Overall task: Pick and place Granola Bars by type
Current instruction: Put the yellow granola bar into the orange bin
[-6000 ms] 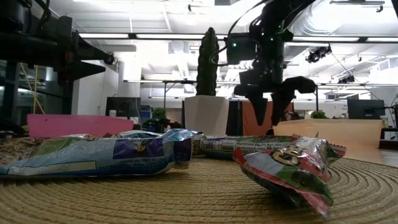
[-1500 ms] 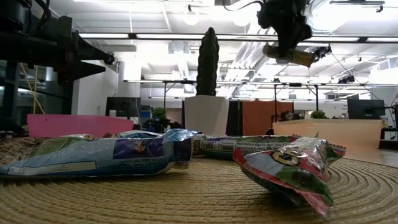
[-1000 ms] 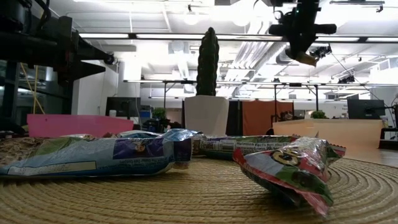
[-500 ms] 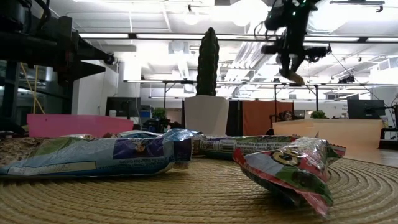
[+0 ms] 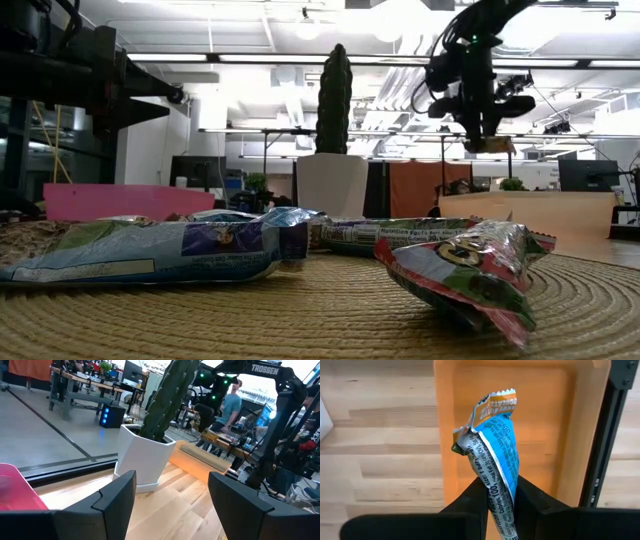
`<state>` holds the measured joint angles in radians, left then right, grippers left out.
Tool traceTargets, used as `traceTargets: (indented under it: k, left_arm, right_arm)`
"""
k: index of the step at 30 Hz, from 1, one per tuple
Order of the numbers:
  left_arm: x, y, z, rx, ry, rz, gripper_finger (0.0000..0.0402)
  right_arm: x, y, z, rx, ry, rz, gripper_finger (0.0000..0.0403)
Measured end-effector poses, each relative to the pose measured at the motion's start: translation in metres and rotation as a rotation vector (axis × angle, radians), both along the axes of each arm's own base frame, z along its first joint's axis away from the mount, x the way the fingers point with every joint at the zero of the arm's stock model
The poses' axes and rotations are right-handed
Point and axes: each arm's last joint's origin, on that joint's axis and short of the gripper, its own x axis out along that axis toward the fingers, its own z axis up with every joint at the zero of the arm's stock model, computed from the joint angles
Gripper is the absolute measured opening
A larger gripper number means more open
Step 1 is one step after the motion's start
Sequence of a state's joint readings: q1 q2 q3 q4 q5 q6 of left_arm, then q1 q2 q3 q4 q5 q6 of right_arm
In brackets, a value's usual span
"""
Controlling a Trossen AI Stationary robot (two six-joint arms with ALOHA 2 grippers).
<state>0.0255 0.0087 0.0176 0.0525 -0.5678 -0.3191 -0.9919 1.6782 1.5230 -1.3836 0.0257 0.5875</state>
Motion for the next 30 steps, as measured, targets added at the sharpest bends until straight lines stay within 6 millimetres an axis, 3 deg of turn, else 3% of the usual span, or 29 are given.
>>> traceTargets:
  k: [4, 12, 16, 22, 30]
  left_arm:
    - [0.0, 0.0, 0.0, 0.0, 0.0, 0.0, 0.0245]
    - [0.0, 0.0, 0.0, 0.0, 0.0, 0.0, 0.0245]
    - [0.0, 0.0, 0.0, 0.0, 0.0, 0.0, 0.0245]
    - [0.0, 0.0, 0.0, 0.0, -0.001, 0.001, 0.0245]
    - [0.0, 0.0, 0.0, 0.0, -0.001, 0.0, 0.0245]
  right_arm:
    - [-0.005, 0.0, -0.008, 0.041, 0.013, 0.01, 0.0055]
    - [-0.02, 0.017, -0.062, 0.244, 0.043, 0.006, 0.0055]
    - [-0.024, 0.022, -0.078, 0.295, 0.005, 0.015, 0.0055]
    - [-0.019, 0.019, -0.083, 0.275, -0.107, 0.033, 0.0055]
    - [-0.006, 0.004, -0.083, 0.115, -0.203, -0.049, 0.0055]
